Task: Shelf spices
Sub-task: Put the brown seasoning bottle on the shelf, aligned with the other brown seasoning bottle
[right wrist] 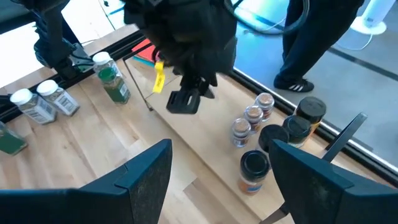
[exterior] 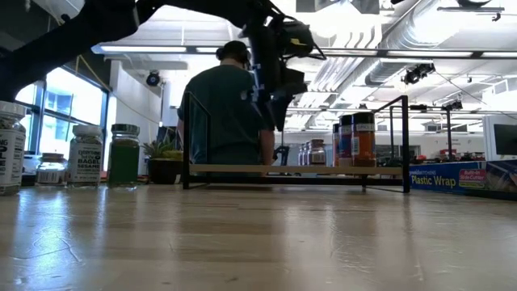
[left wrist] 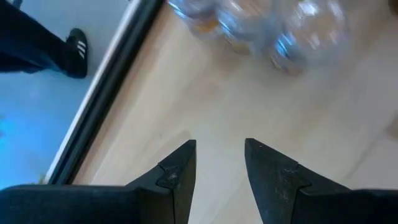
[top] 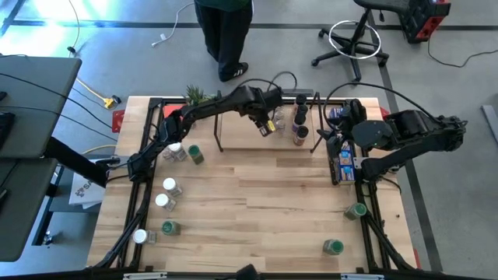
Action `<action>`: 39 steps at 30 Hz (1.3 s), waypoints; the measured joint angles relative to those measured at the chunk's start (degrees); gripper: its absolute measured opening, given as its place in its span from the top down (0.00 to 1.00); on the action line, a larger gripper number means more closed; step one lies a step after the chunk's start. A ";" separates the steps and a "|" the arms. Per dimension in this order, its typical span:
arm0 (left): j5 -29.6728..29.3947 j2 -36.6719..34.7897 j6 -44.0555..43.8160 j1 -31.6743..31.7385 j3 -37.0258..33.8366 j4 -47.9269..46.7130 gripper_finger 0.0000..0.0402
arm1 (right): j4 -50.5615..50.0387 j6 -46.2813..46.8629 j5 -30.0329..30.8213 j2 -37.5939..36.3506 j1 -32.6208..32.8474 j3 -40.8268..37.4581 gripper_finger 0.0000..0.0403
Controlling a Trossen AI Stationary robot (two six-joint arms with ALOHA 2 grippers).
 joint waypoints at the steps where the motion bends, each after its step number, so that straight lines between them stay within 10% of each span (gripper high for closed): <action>1: 1.32 -0.03 -0.95 0.68 0.03 0.38 0.67 | 0.00 -0.16 0.24 0.00 -0.02 0.00 0.35; 14: 4.41 -13.97 -7.87 -7.43 -0.01 -19.62 0.84 | 0.26 -1.28 2.34 0.00 0.00 0.00 0.35; 24: 5.19 -32.84 -36.30 -19.24 -7.55 -19.45 0.89 | 4.65 -8.26 2.78 0.03 -0.38 0.02 0.35; 39: 17.96 -65.05 -56.33 -14.85 -55.96 -19.71 0.63 | 6.38 -11.21 2.71 0.11 -3.06 0.02 0.35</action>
